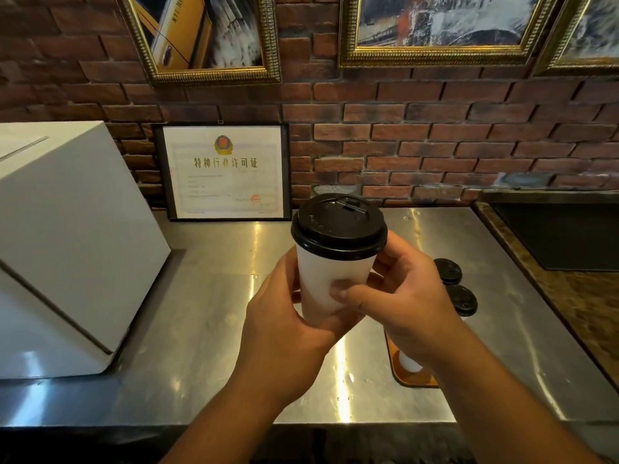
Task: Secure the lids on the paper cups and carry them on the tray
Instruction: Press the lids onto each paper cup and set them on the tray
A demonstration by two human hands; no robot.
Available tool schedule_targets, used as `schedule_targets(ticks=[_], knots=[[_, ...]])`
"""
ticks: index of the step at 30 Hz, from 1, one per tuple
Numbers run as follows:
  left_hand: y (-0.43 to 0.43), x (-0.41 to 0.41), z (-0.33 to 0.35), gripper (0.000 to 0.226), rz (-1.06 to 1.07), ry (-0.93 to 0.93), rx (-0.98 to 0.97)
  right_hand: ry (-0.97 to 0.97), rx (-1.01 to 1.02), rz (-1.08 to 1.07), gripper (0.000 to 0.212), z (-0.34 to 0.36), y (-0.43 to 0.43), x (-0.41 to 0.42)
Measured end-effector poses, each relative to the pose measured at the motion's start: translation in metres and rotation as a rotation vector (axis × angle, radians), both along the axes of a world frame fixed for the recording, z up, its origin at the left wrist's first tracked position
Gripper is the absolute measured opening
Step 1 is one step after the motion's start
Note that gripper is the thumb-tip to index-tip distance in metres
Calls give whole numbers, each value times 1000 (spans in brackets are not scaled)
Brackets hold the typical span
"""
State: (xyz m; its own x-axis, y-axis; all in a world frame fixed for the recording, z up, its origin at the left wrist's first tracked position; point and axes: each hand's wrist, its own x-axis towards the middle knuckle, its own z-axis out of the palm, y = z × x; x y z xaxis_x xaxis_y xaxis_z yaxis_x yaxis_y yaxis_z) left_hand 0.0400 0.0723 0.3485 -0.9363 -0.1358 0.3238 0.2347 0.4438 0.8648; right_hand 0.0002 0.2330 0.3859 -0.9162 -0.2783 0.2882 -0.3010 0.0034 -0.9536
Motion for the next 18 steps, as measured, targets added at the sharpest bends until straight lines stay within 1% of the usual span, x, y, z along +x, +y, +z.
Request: schedule_targets(ticks=[3,6,9,13,18], knots=[[3,2,-2,77,-10,-3,29,6,7,-17,71,-1,2,1],[4,3,-3,82,-19,16,35,14,-4,-38,74,-2,0,1],[1,4,0,76,-3,22,43,21,6,-24,74,-3,-2,2],[-3,4,2,74,23,30,19,38,53,19,83,-6,-2,2],[-1,3,3,76,31,49,14,51,44,-58,85,-8,-4,0]])
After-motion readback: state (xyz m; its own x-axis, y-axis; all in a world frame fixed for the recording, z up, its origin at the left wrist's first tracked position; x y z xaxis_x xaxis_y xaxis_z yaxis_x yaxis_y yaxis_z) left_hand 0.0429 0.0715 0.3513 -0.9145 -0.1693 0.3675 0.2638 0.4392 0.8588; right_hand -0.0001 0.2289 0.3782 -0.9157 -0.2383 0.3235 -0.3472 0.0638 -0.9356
